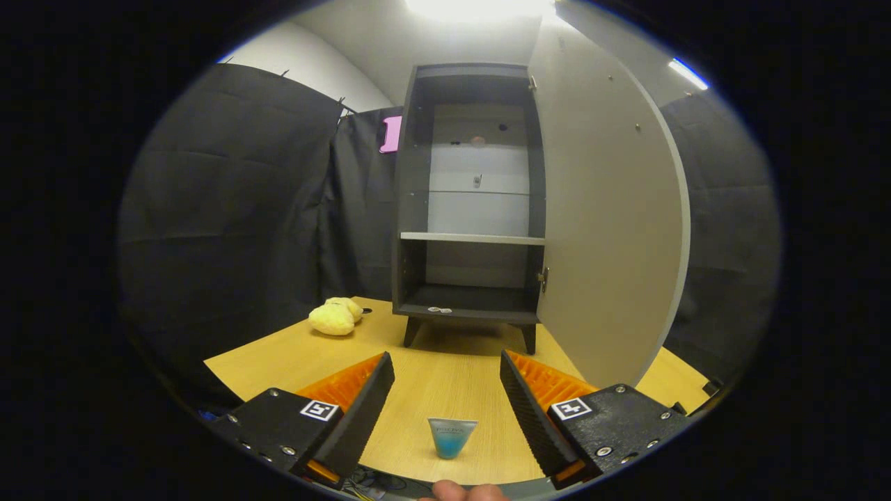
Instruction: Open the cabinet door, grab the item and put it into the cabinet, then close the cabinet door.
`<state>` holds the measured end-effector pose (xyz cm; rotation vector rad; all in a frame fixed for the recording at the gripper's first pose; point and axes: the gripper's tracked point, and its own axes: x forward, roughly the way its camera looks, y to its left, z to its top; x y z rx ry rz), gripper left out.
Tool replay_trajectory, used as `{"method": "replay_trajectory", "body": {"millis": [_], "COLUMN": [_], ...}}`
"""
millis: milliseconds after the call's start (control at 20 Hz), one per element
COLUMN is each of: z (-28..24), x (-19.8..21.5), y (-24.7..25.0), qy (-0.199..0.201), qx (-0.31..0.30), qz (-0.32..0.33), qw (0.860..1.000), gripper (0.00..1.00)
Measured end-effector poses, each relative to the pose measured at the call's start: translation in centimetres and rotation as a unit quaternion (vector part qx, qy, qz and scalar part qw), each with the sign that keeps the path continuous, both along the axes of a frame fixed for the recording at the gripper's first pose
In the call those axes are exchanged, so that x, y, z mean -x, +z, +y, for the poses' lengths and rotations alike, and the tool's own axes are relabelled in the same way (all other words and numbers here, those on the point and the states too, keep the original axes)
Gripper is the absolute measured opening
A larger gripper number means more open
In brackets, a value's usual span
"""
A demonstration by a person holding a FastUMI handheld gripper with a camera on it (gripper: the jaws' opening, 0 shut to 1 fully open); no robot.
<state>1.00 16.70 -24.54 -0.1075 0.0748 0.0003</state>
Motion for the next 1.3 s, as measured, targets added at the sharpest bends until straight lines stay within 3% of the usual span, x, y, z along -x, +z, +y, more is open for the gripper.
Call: {"method": "replay_trajectory", "body": {"millis": [250, 500, 900, 1000, 1200, 1300], "z": [-1.1, -1.1, -1.1, -1.3, -2.2, -2.4], "x": [-1.8, -2.1, -2.1, -1.8, -1.6, -1.5], "y": [-5.2, -9.7, -16.1, -17.3, -17.4, -17.3], "qy": [-0.037, -0.045, -0.063, -0.065, -0.073, -0.079], "qx": [-0.018, -0.044, -0.032, -0.006, -0.006, -0.003], "qz": [0.02, 0.042, 0.093, 0.113, 0.108, 0.113], "qw": [0.999, 0.997, 0.993, 0.991, 0.991, 0.99], "gripper": [0.95, 0.95, 0.94, 0.88, 0.48, 0.47]}}
